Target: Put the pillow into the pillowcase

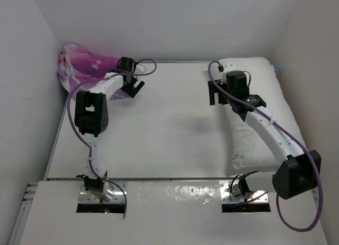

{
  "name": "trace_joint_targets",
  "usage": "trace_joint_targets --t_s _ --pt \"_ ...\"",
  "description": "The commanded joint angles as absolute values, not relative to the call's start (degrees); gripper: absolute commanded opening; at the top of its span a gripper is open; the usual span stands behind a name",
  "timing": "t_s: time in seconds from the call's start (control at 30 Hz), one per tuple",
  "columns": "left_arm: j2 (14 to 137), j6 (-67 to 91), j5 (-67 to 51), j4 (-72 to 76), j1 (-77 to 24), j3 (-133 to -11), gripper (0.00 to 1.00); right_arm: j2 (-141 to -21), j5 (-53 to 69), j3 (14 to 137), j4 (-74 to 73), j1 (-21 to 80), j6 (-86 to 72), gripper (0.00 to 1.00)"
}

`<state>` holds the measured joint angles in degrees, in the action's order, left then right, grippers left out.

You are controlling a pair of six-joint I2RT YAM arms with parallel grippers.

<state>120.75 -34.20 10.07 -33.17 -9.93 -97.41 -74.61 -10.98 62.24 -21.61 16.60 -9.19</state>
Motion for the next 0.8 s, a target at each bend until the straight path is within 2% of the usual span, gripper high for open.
trace_joint_targets --t_s 0.0,0.2,0.33,0.37,0.4,0.53,0.57,0.6,0.67,0.77 --pt "125.59 -30.68 6.86 -33.14 -8.00 -103.62 1.00 -76.90 -9.32 63.37 -16.08 19.33 -6.86 0.88" --pt "130.42 -28.04 4.57 -30.85 -6.86 -101.34 0.98 -81.73 -13.26 67.14 -18.81 25.04 -4.22 0.89" --pt "132.45 -25.41 -3.56 -30.50 -5.71 -101.52 0.86 -82.27 -19.32 68.99 -20.21 29.08 -3.78 0.89" --pt "132.63 -25.05 -5.08 -30.15 -5.19 -101.43 0.82 -82.00 -20.12 68.73 -20.30 29.79 -3.52 0.89" --pt "132.80 -24.70 -6.58 -29.54 -5.01 -101.16 0.70 -81.39 -20.74 68.38 -19.69 30.23 -3.34 0.89" --pt "134.29 -21.99 -15.70 -29.09 -4.13 -101.86 0.54 -77.97 -23.64 65.75 -17.49 33.04 -0.98 0.91" --pt "135.34 -21.10 -16.60 -29.44 -3.78 -102.30 0.46 -76.39 -24.43 64.70 -16.36 33.48 -0.53 0.92" --pt "135.96 -20.22 -17.13 -30.14 -3.61 -103.44 0.27 -75.51 -25.04 64.25 -15.91 34.10 -0.44 0.92" --pt "137.81 -18.20 -16.44 -31.55 -3.25 -105.73 0.00 -72.88 -26.45 62.68 -14.42 34.54 -0.44 0.93" --pt "137.03 -19.68 -14.51 -31.73 -3.25 -105.13 0.00 -69.71 -27.42 60.21 -13.10 35.07 -0.44 0.94"
